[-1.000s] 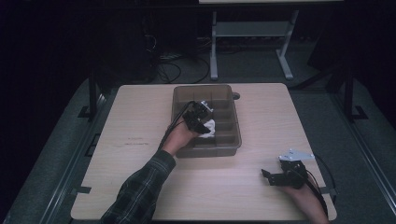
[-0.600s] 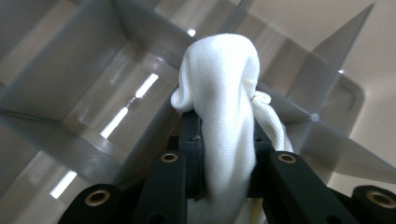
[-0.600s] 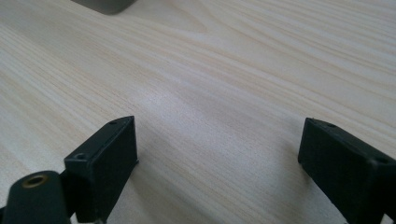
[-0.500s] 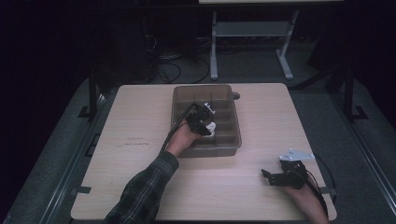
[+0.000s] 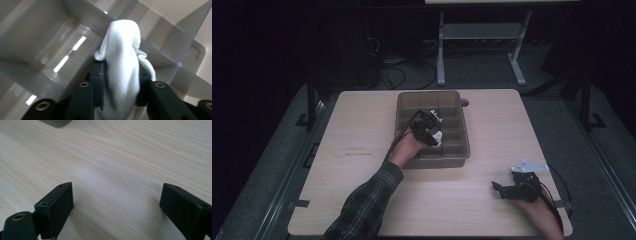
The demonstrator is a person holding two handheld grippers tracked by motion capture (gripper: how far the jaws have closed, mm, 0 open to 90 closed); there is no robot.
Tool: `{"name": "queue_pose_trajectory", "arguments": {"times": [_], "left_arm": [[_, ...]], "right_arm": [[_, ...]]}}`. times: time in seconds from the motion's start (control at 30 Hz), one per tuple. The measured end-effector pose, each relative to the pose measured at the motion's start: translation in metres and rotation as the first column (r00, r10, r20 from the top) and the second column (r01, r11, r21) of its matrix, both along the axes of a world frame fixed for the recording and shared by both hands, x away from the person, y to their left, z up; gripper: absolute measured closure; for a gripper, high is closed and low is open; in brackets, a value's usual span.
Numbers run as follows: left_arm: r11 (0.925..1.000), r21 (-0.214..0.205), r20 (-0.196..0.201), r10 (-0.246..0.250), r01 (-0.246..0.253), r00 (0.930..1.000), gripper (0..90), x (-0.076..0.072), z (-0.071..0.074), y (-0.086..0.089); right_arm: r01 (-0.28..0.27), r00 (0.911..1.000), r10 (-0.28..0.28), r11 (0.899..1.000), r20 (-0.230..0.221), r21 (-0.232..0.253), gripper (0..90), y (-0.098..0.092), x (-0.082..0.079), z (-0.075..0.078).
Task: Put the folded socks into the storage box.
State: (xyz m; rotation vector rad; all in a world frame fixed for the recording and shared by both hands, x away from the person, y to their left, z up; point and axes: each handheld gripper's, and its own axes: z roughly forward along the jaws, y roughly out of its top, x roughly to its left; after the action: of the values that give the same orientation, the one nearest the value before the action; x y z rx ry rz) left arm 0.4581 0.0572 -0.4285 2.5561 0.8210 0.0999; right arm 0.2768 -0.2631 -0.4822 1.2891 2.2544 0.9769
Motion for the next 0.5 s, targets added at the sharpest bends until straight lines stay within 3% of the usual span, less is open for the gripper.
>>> {"name": "queue_pose_trajectory", "arguments": {"times": [0.23,0.3,0.47,0.5], "left_arm": [[0.9986,-0.052,0.046,0.0,0.002,0.9989,56.7,-0.006,0.022,0.009],[0.9975,-0.071,0.06,-0.002,0.006,0.9982,57.9,-0.007,0.03,0.013],[0.9889,-0.147,0.07,-0.007,0.017,0.9975,80.6,-0.008,0.043,0.015],[0.9892,-0.145,0.07,-0.013,0.023,0.9975,84.6,-0.008,0.043,0.015]], "right_arm": [[0.0,1.0,0.0,1.0,0.0,0.0,11.3,0.0,0.0,0.0],[0.0,1.0,0.0,1.0,0.0,0.0,11.3,0.0,0.0,0.0],[0.0,1.0,0.0,1.0,0.0,0.0,11.3,0.0,0.0,0.0],[0.0,1.0,0.0,1.0,0.0,0.0,11.3,0.0,0.0,0.0]]}}
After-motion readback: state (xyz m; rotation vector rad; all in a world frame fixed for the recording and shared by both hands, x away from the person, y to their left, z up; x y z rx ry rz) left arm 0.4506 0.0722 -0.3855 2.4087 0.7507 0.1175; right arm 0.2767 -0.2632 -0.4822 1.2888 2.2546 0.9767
